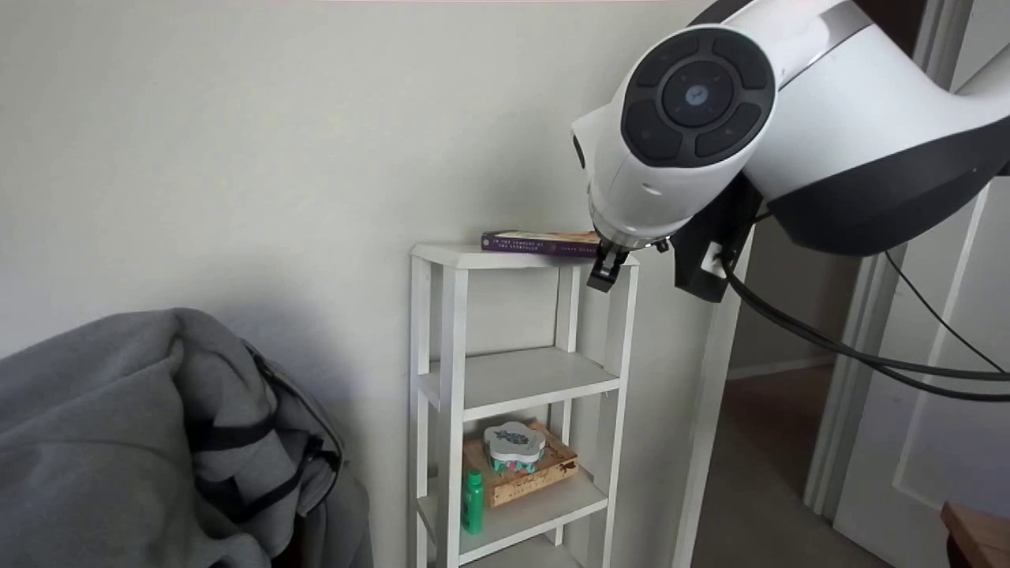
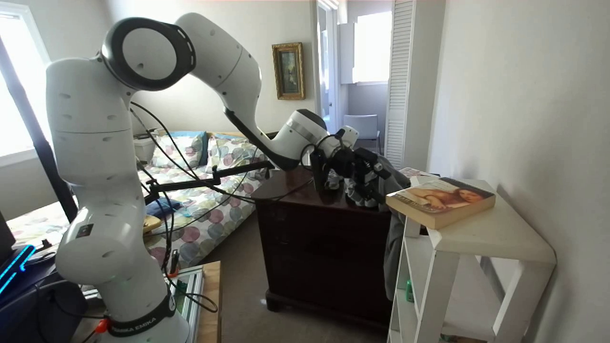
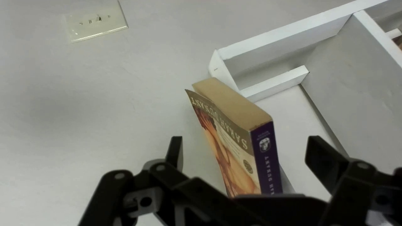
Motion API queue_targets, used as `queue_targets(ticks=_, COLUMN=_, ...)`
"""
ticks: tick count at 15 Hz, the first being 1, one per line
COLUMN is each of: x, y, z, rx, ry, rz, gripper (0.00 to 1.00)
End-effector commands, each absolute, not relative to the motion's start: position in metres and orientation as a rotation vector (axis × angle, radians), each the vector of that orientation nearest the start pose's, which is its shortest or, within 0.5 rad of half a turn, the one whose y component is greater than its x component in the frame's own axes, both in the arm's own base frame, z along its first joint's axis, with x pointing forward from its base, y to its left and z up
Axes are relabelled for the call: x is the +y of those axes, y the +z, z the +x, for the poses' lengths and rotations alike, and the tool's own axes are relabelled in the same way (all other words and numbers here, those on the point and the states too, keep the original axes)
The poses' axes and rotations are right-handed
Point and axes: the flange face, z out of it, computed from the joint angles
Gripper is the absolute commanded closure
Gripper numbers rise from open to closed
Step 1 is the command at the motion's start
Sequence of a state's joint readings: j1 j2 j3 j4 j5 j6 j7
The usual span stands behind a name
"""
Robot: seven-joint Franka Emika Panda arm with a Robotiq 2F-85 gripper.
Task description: Move the book to the top second shelf
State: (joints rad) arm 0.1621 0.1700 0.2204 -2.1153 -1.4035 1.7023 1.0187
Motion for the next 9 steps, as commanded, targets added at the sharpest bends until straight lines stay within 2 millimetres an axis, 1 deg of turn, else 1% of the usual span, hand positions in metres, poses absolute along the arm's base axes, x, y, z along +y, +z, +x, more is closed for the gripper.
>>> queue_targets(ticks=1, x=0.117, y=0.352, z=0.555, rx=0.028, ry=0.515, rz=1.794, gripper=0.00)
queue_targets(ticks=9, x=0.112, y=0.341, z=0.562, rx=0.012, ry=0.523, rz=1.746, gripper=0.00)
